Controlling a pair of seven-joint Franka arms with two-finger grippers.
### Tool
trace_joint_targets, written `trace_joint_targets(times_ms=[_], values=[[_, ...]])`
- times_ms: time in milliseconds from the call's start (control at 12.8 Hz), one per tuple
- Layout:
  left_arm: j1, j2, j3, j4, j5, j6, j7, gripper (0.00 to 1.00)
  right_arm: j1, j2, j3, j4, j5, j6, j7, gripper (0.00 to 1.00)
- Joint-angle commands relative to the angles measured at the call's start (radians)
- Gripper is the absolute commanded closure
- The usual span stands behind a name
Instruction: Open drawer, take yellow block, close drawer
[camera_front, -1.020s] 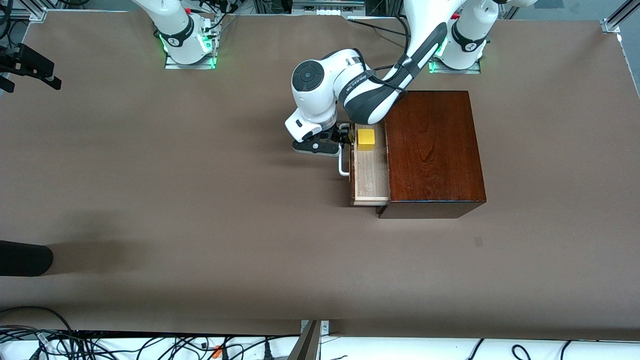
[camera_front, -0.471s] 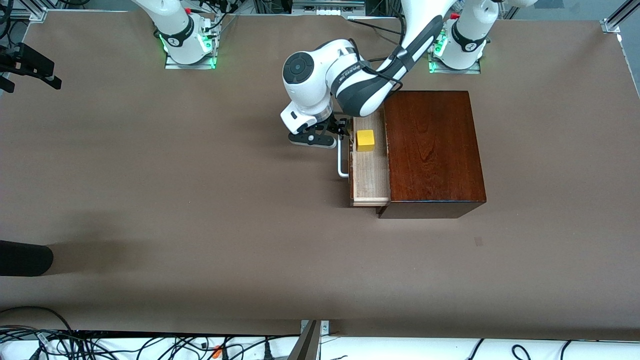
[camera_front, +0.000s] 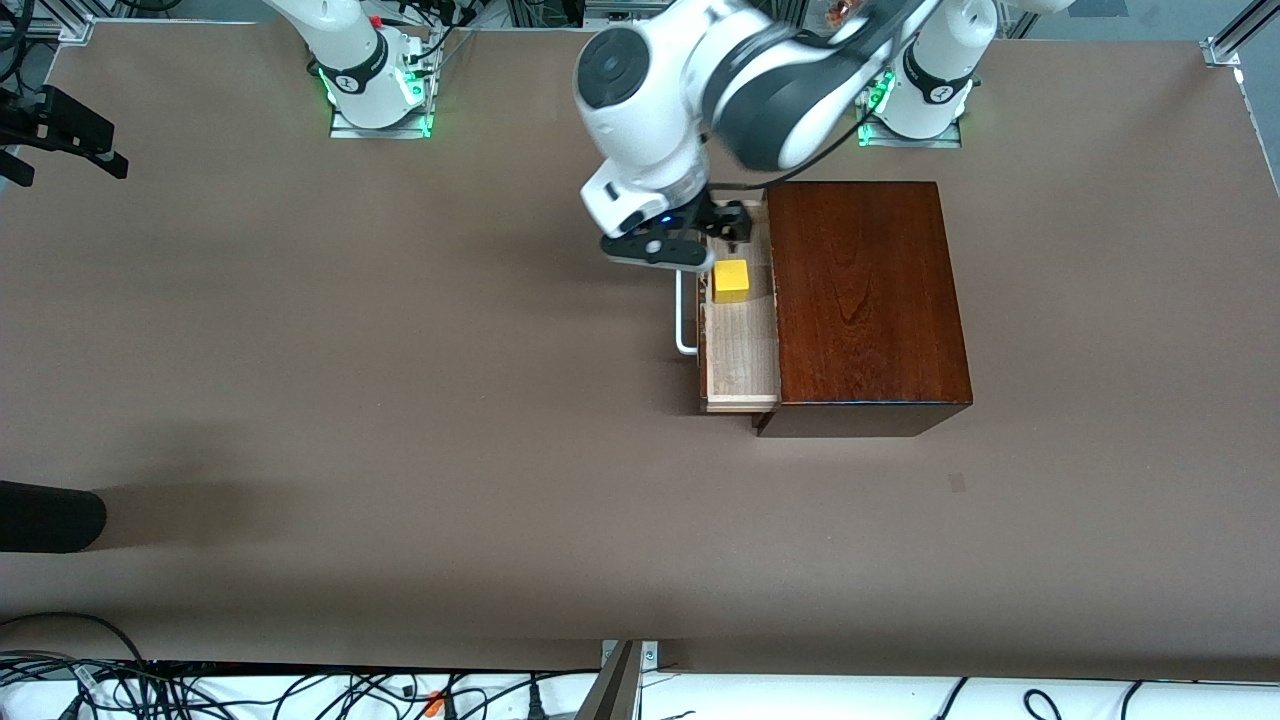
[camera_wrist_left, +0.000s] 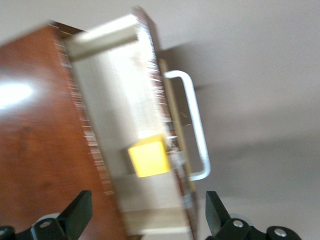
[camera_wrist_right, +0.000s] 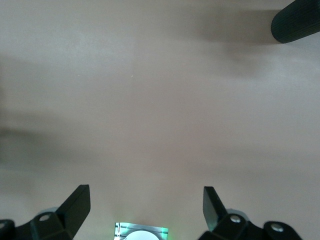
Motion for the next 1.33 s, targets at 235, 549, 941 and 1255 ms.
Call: trace_joint_targets(times_ms=[235,549,941,1255], values=[[0.221,-0.114,-0.007,0.012,-0.031,-0.092,0.274,0.00,-0.009,-0.012,0.013,0.003,0.011,-0.020,-0.030,0.00],[0.350,-0.187,0.011,0.009,-0.067,-0.097,0.481,0.00,-0.007,-0.012,0.013,0.003,0.011,-0.026,-0.063,0.00],[0.369,-0.322,0.301,-0.089,-0.234,-0.077,0.724,0.00,-0.007,-0.014,-0.001,0.003,0.014,-0.024,-0.079,0.00],[0.421,-0.478,0.370,-0.305,-0.243,0.049,0.786,0.00,-0.007,-0.012,-0.004,0.004,0.014,-0.026,-0.079,0.00]])
